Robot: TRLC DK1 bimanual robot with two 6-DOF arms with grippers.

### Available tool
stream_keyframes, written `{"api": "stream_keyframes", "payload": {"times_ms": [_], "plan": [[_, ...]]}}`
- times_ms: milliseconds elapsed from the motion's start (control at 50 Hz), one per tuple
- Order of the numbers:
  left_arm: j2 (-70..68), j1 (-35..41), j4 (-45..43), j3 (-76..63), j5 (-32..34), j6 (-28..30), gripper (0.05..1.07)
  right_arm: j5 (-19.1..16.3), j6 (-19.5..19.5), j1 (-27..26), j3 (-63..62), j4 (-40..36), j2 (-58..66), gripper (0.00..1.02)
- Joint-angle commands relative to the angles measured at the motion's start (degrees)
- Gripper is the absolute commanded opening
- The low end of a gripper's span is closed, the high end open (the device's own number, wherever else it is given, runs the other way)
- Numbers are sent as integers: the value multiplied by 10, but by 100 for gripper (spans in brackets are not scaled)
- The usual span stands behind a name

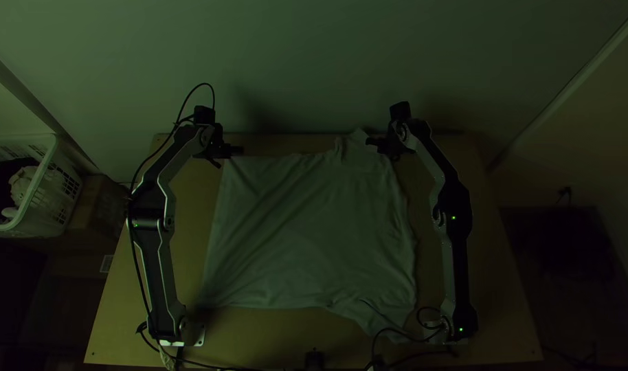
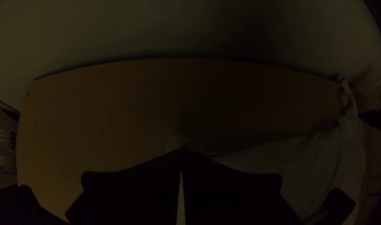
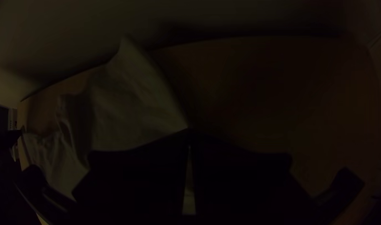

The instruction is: Fold the t-shirt

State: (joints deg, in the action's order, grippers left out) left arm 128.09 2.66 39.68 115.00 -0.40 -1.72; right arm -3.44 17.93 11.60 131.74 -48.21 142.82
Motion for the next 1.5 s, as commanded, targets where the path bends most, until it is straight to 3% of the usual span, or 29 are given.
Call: {"api": "stream_keyframes", "payload": {"times_ms": [0, 660, 1480], "plan": [[-32, -4, 8, 16, 2, 0, 8, 7, -7, -10, -8, -11, -1, 2], [-50, -29, 20, -7, 8, -5, 8, 22, -8, -26, -33, -42, -62, 2], [-168, -50, -45, -196, 53, 6, 8, 27, -9, -20, -123, -57, -149, 2]]}}
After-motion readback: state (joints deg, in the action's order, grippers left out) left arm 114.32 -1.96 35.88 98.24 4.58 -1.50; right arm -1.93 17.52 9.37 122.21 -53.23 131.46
